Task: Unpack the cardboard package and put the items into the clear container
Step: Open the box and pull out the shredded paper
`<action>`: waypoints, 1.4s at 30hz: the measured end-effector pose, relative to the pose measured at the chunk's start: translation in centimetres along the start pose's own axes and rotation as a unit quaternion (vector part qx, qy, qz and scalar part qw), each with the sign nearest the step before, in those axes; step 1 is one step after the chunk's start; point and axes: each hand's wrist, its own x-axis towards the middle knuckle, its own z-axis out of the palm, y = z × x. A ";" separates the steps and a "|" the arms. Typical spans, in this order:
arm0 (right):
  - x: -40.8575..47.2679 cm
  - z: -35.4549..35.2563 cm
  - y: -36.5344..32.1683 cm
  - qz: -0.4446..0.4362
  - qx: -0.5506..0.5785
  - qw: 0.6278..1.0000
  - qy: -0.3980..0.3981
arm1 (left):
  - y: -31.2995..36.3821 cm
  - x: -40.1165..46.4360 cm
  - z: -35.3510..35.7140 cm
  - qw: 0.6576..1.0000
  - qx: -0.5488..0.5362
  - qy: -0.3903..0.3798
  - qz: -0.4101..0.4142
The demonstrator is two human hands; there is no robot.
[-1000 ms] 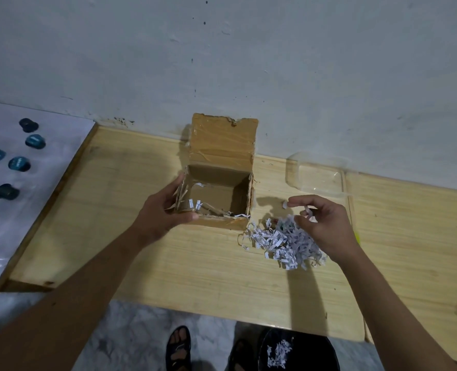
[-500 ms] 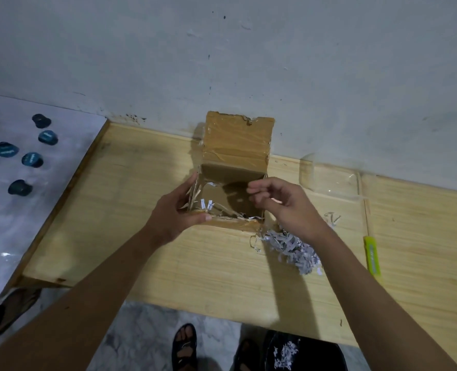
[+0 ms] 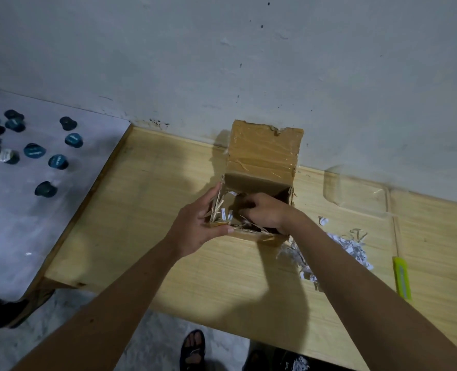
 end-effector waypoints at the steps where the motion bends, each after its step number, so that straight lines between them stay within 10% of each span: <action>1: 0.0 0.2 0.0 -0.004 0.009 1.000 -0.001 | 0.1 0.0 0.0 1.000 -0.006 -0.002 -0.003; 14: 2.1 1.5 1.5 -0.129 0.025 0.984 0.121 | 0.2 0.0 0.0 1.000 -0.010 0.001 -0.002; 42: 2.4 1.9 1.6 -0.143 0.022 0.989 0.008 | -0.1 0.1 0.1 0.999 0.020 0.003 0.029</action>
